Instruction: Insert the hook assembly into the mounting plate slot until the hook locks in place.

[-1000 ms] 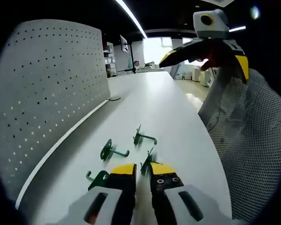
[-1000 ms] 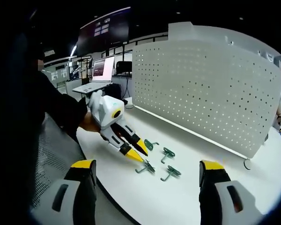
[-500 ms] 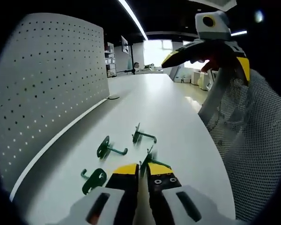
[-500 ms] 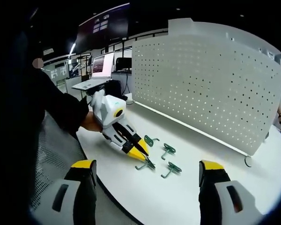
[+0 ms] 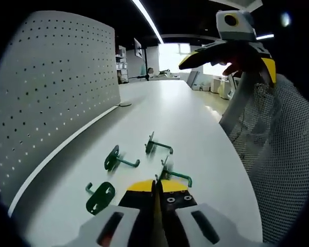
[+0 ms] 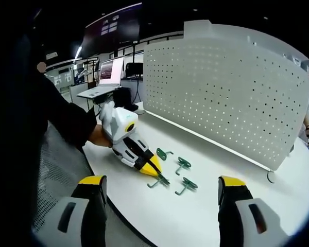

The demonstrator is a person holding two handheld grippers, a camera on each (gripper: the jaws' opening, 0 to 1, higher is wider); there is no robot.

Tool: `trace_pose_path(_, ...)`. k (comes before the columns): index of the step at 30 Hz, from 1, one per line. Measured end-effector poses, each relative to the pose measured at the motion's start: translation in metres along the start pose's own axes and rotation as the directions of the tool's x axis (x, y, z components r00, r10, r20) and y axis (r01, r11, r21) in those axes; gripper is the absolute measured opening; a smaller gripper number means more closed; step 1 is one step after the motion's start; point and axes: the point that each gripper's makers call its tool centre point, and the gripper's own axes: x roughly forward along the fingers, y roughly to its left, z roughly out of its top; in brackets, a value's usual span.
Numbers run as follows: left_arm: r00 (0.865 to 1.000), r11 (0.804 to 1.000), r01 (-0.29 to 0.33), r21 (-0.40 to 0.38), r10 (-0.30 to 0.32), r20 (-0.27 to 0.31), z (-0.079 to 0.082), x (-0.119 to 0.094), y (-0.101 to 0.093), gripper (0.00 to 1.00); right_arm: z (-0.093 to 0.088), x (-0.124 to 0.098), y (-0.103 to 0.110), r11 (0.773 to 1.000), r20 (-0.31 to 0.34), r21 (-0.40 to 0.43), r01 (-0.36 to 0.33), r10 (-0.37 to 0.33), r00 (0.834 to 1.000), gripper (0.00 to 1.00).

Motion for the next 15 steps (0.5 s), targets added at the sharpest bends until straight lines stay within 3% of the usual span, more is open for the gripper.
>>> trace_pose_path(15,0.999,1.0,-0.024,-0.006,0.024,0.031,0.011,-0.011,0.006,0.01,0.001,0.0,-0.001,1.0,0.006,-0.006,0.006,-0.006,1.0,0.86)
